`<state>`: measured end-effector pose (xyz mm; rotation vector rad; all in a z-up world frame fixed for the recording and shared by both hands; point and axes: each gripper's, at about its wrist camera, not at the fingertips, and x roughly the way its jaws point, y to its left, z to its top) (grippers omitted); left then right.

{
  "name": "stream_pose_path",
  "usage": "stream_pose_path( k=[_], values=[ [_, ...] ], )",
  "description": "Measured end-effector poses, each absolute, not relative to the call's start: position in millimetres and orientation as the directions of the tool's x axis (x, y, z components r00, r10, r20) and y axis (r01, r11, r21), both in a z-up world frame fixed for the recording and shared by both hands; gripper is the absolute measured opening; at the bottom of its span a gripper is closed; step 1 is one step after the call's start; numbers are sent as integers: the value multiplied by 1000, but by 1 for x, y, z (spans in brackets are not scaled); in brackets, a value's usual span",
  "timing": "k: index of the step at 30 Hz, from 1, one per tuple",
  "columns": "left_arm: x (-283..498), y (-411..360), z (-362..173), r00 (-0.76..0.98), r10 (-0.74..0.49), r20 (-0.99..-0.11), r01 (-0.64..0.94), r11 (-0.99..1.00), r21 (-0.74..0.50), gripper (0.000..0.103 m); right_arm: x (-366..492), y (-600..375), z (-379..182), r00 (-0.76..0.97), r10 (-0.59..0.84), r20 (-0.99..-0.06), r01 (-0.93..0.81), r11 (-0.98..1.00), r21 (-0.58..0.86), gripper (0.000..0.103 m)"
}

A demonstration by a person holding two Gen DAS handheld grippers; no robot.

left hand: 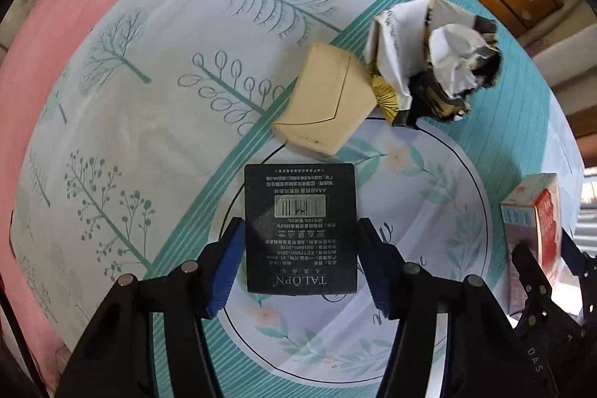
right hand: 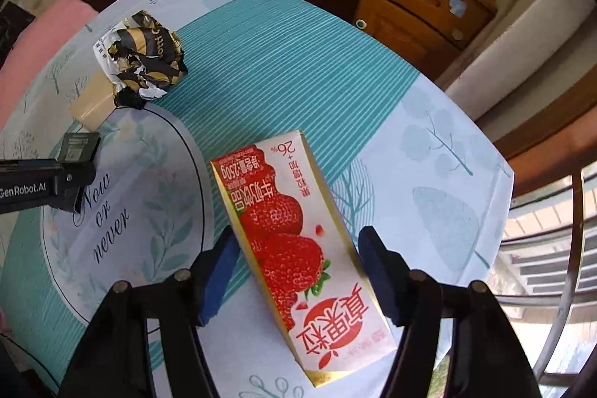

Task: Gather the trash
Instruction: 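Grasp the black card with the left tool while the right tool grasps the red milk carton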

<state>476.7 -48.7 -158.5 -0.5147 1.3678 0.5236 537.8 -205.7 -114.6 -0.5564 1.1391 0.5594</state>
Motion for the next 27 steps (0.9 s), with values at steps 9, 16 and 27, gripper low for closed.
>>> stream_pose_path(
  k=[9, 16, 27],
  values=[
    [438, -38, -118, 267, 88, -960, -537, 841, -72, 58, 498, -221, -93, 287, 253, -924, -579, 814, 43, 56],
    [385, -13, -63, 376, 54, -925, -474, 869, -143, 58, 442, -229, -59, 287, 357, -889, -478, 858, 189, 56],
    [281, 29, 7, 520, 61, -852, -285, 953, -106, 58, 315, -223, -12, 334, 416, -846, -302, 897, 322, 56]
  ],
)
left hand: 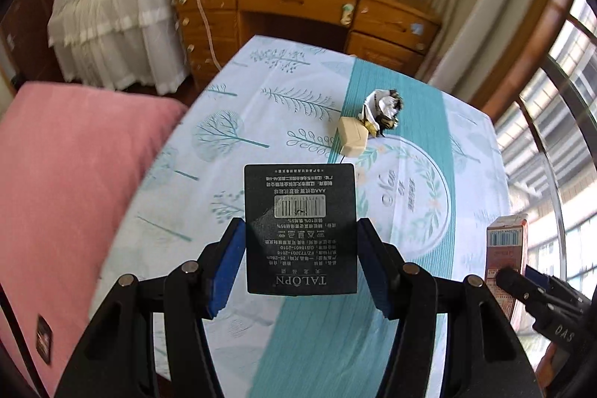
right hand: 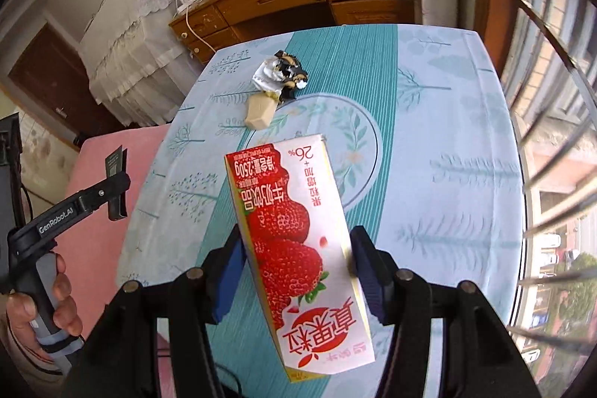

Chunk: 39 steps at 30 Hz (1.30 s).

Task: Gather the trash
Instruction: 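Grasp the black card with the left tool while the right tool grasps the red milk carton, then carry card and milk carton over the bin while opening both tools to drop them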

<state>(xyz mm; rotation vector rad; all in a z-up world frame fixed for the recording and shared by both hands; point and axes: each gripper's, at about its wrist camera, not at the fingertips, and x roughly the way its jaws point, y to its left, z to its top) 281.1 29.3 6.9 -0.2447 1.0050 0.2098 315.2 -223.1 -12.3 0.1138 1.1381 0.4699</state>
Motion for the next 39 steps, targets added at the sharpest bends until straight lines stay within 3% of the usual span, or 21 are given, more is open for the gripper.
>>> stream_pose_path(
  k=[13, 24, 31, 39],
  values=[
    [124, 65, 31, 634, -111, -766, 31, 992, -118, 58, 114, -173, 12, 531, 305, -790, -72, 946, 317, 56],
    [43, 48, -9, 520, -176, -836, 165, 981, -104, 58, 18, -156, -7, 484, 213, -849, 6, 969, 247, 56],
    [28, 17, -96, 368, -194, -909, 196, 972, -128, 58, -2, -167, -87, 354, 208, -912, 93, 962, 255, 56],
    [21, -10, -234, 251, -184, -950, 184, 973, -140, 58, 3, -179, -246, 180, 208, -962, 192, 951, 241, 56]
  ],
)
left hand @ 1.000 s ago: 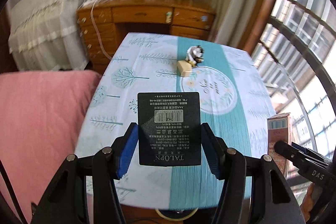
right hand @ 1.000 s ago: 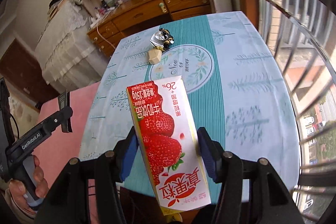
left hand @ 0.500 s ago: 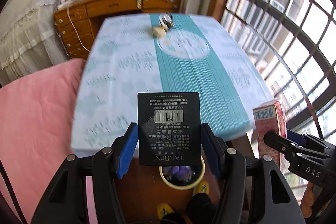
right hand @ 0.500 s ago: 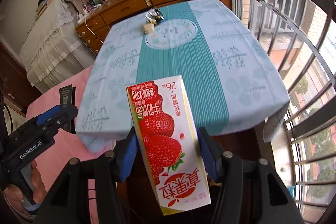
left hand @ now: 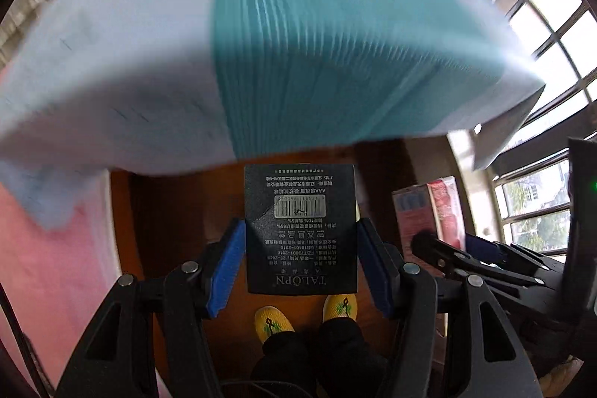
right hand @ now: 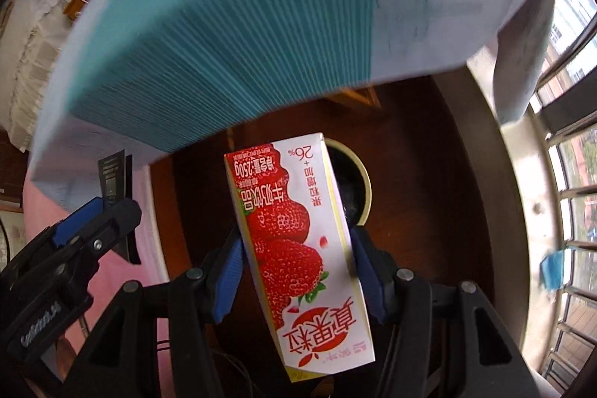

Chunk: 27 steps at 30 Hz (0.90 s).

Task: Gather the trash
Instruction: 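Carry card and milk carton over the bin while opening both tools to drop them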

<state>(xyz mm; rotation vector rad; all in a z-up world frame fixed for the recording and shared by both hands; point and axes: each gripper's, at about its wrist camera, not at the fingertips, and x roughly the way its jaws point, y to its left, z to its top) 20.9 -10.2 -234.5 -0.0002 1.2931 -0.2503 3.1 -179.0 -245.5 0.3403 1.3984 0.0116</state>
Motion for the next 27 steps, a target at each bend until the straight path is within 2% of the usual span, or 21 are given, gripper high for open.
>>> stream_pose_path(
  k=[5, 11, 13, 14, 16, 18, 23, 27],
  values=[
    [21, -20, -311, 199, -172, -965, 182, 974, -137, 58, 12, -185, -330, 119, 200, -973, 223, 949, 222, 57],
    [30, -19, -365, 191, -157, -969, 164, 978, -126, 61, 31, -189, -397, 105, 233, -967, 240, 937, 252, 57],
    [32, -18, -378, 181, -148, -972, 154, 981, -121, 82, 37, -188, -411, 97, 248, -964, 250, 931, 265, 58],
    [33, -17, -381, 182, -140, -973, 148, 982, -114, 93, 40, -189, -419, 88, 263, -961, 259, 925, 277, 58],
    [34, -11, -386, 189, -133, -973, 139, 984, -107, 94, 43, -189, -429, 87, 282, -955, 271, 916, 295, 63],
    [34, -8, -388, 191, -118, -975, 133, 987, -93, 94, 45, -189, -432, 102, 258, -961, 265, 924, 277, 80],
    [34, 0, -371, 214, -96, -972, 102, 992, -75, 94, 43, -189, -425, 112, 264, -958, 262, 922, 285, 81],
    [29, 1, -336, 261, -101, -960, 84, 993, -81, 94, 36, -189, -393, 157, 255, -954, 241, 927, 287, 81]
  ],
)
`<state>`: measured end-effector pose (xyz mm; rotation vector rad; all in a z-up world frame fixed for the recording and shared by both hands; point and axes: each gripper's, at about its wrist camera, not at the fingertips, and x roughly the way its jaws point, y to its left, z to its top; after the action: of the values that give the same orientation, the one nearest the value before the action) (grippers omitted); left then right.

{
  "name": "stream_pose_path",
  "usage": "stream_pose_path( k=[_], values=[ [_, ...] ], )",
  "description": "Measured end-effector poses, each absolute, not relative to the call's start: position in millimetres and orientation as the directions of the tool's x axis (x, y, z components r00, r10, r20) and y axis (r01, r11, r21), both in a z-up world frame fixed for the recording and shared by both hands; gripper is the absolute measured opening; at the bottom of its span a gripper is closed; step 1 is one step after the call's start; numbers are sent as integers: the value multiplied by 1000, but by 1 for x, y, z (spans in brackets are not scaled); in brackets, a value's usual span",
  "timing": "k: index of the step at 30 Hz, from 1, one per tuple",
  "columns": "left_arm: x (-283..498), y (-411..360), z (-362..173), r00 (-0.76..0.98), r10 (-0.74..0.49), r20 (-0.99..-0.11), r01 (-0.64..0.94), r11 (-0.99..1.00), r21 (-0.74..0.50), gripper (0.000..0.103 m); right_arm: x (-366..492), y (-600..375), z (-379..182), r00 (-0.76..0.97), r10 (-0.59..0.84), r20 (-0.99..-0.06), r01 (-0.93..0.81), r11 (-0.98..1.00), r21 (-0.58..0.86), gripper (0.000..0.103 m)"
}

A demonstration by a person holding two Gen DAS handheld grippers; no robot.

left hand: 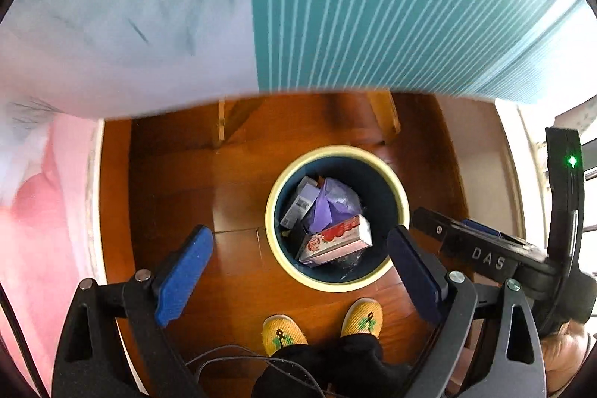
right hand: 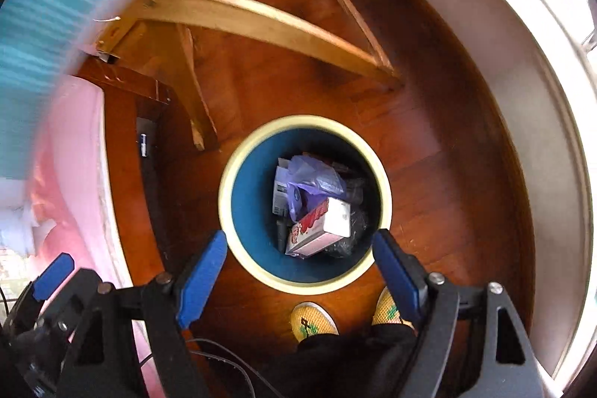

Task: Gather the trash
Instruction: 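Carry card and milk carton over the bin while opening both tools to drop them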

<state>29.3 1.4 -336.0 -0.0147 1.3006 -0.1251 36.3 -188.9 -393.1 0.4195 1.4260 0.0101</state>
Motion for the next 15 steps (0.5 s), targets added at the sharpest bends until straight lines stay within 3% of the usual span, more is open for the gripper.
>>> stream_pose_path(
  k=[15],
  values=[
    [12, 4, -175, 392, -123, -912, 111, 990, -86, 94, 11, -184, -240, 270, 238, -933, 178, 940, 291, 81]
  ],
)
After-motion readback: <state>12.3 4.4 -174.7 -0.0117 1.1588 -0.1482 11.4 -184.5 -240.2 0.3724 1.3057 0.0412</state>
